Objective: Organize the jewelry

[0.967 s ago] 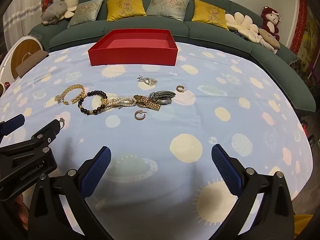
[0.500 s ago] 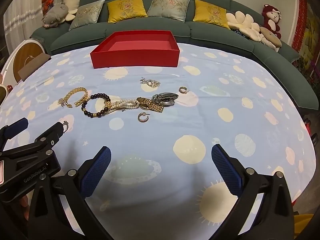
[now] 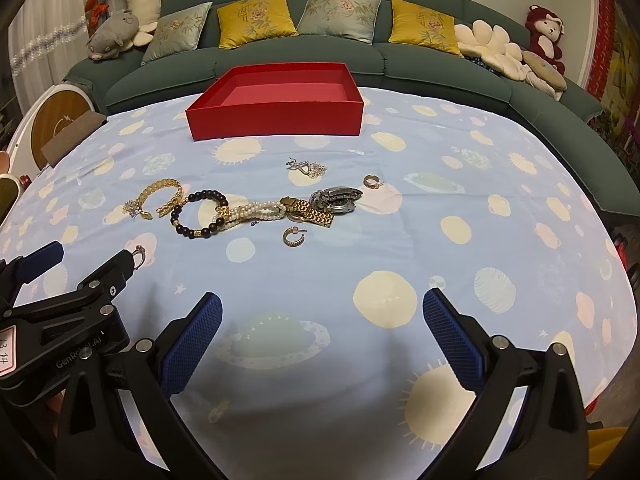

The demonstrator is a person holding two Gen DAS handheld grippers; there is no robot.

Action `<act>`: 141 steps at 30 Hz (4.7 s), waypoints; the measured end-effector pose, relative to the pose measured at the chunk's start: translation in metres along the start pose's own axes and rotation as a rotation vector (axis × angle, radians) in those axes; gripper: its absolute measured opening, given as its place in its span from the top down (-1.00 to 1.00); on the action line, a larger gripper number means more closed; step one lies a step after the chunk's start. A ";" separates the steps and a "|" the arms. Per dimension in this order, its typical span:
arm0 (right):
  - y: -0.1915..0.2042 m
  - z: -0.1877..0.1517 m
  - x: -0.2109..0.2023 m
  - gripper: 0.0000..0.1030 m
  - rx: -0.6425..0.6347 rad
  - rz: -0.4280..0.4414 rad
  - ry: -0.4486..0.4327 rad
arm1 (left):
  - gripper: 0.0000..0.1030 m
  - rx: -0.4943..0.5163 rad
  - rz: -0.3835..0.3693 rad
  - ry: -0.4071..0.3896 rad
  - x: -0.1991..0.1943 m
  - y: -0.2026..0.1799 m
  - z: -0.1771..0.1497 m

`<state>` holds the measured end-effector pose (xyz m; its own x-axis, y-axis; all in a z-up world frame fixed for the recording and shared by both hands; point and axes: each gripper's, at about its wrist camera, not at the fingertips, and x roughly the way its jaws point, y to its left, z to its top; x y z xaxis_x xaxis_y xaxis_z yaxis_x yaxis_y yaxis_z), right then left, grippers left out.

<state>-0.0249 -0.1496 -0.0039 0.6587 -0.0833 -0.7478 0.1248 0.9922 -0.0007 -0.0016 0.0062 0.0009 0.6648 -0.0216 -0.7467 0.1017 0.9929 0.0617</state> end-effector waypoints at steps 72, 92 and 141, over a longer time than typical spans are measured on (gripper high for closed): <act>0.003 0.001 -0.004 -0.91 0.004 0.010 -0.014 | -0.73 -0.002 -0.008 -0.003 -0.004 0.005 0.001; -0.035 0.061 0.011 -0.72 0.030 0.140 0.030 | -0.76 -0.168 -0.023 0.024 0.009 0.059 0.030; -0.044 0.064 0.078 -0.39 0.046 0.106 0.086 | 0.67 -0.058 -0.167 0.129 0.105 0.030 0.073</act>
<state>0.0685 -0.2054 -0.0193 0.6043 0.0321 -0.7961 0.0928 0.9896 0.1104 0.1252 0.0251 -0.0279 0.5418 -0.1746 -0.8222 0.1570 0.9820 -0.1051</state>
